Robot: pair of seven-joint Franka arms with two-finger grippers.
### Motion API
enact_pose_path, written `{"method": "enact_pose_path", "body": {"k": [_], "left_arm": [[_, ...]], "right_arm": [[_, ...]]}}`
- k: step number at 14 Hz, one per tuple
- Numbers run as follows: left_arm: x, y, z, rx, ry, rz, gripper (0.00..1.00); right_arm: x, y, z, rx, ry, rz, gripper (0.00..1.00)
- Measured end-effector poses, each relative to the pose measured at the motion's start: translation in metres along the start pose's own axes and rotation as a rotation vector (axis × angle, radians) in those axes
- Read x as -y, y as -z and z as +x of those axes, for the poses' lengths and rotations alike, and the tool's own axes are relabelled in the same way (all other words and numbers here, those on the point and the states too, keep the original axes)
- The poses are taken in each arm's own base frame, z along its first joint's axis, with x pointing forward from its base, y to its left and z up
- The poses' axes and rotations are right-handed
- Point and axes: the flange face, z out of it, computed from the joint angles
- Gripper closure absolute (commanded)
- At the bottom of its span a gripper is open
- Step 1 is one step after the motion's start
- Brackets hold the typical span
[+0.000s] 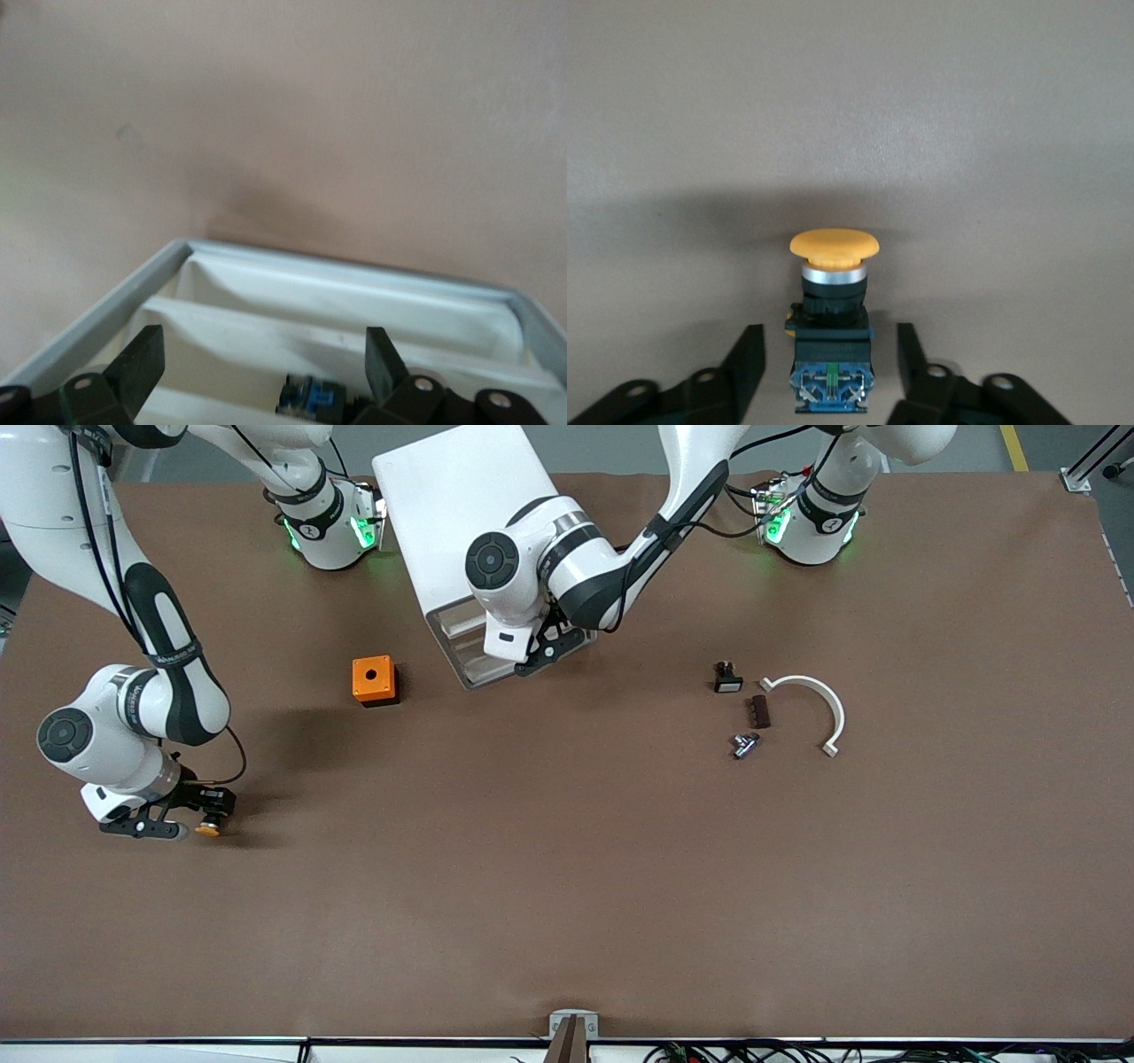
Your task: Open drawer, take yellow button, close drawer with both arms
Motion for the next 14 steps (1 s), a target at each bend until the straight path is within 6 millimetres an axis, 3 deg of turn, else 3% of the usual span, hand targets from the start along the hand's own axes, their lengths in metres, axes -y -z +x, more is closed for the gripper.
{"method": "enact_pose_path", "body": {"k": [2, 4, 7, 9, 12, 14], "left_arm": [[0.005, 0.015, 0.037, -0.044, 0.031, -0.020, 0.00], [0.017, 0.039, 0.092, -0.087, 0.044, -0.047, 0.00], [0.055, 0.094, 0.184, -0.100, 0.101, -0.121, 0.00], [0.097, 0.137, 0.245, -0.112, 0.111, -0.175, 0.00], [0.155, 0.177, 0.298, -0.124, 0.065, -0.184, 0.00], [0.195, 0.196, 0.326, -0.121, 0.012, -0.169, 0.00]], "right_arm": [[0.000, 0.010, 0.004, 0.005, 0.003, 0.002, 0.00], [0.001, 0.039, 0.010, 0.059, 0.005, 0.013, 0.00], [0.000, 0.134, 0.022, 0.173, -0.006, 0.036, 0.00], [0.002, 0.208, 0.024, 0.236, -0.031, 0.052, 0.00], [0.014, 0.289, 0.023, 0.287, -0.075, 0.052, 0.00], [0.029, 0.318, 0.024, 0.290, -0.080, 0.046, 0.00]]}}
